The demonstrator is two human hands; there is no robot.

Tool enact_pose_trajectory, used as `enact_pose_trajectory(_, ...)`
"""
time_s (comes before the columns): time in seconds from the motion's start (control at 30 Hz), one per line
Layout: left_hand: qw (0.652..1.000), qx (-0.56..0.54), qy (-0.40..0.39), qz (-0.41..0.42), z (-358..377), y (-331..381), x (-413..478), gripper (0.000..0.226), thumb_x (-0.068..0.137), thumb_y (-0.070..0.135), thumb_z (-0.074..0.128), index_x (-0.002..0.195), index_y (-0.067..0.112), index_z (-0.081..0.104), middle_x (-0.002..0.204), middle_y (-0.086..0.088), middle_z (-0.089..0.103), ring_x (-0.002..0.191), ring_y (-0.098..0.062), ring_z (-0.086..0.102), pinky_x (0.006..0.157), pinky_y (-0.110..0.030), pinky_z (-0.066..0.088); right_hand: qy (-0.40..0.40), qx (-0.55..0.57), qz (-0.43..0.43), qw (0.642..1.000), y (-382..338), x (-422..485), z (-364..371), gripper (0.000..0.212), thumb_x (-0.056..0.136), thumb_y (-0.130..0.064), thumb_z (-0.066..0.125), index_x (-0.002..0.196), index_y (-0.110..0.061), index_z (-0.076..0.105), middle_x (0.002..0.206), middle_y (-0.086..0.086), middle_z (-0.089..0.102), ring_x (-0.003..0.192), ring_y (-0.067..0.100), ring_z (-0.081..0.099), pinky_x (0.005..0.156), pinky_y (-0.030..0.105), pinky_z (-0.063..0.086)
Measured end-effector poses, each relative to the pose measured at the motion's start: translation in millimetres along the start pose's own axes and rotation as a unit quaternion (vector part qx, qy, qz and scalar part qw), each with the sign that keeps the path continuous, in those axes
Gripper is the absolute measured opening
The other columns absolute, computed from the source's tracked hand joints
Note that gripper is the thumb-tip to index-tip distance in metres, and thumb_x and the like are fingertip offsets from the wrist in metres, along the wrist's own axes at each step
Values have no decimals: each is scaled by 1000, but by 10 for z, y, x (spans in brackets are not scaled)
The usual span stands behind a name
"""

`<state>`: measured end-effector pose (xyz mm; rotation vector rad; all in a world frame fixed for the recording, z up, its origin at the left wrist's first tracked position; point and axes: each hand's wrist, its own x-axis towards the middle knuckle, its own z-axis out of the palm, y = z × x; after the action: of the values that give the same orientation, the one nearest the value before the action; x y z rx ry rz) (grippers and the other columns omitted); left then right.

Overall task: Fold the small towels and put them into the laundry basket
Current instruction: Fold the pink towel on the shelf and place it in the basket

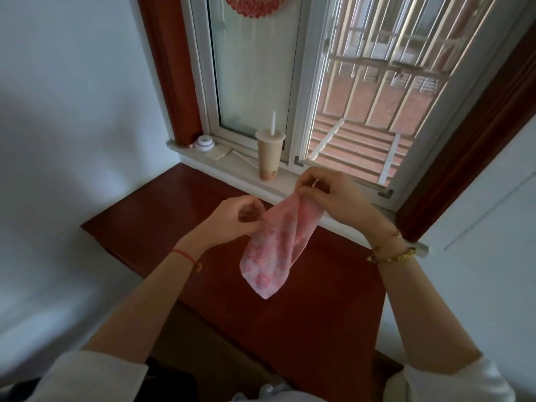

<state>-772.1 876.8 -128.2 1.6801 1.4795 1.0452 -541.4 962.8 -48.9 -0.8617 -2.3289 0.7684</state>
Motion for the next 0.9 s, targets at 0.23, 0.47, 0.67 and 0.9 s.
enact_pose_trajectory(0.23, 998, 42, -42, 32, -479, 520, -248, 15, 83, 19, 75, 93, 28, 70, 89, 8, 73, 81, -5, 67, 75, -18, 52, -41, 57, -43, 997, -158, -81, -241, 8, 92, -8, 62, 94, -8, 70, 95, 4, 70, 92, 21, 66, 89, 35, 54)
enact_pose_trajectory(0.47, 978, 111, -175, -3, -891, 959, -411, 28, 84, 15, 76, 108, 27, 68, 102, 13, 72, 92, -6, 70, 78, -18, 55, -112, 154, -70, 979, -290, -183, -441, 9, 93, -5, 59, 95, -1, 67, 91, 5, 68, 89, 29, 65, 82, 23, 51)
enact_pose_trajectory(0.67, 966, 163, -199, -32, -1074, 788, -250, 10, 86, 25, 73, 96, 27, 70, 91, 9, 72, 83, -10, 69, 75, -22, 53, -117, 172, -38, 977, -147, -147, -532, 11, 93, -8, 58, 94, -4, 67, 92, 7, 67, 87, 35, 63, 79, 34, 52)
enact_pose_trajectory(0.9, 978, 156, -99, -94, -826, -275, 322, 13, 81, 36, 77, 90, 28, 73, 83, 8, 72, 78, -2, 67, 71, -17, 52, -127, 36, 106, 986, 869, 429, 45, 9, 92, -16, 63, 88, -18, 69, 89, 0, 70, 83, 16, 65, 79, 30, 50)
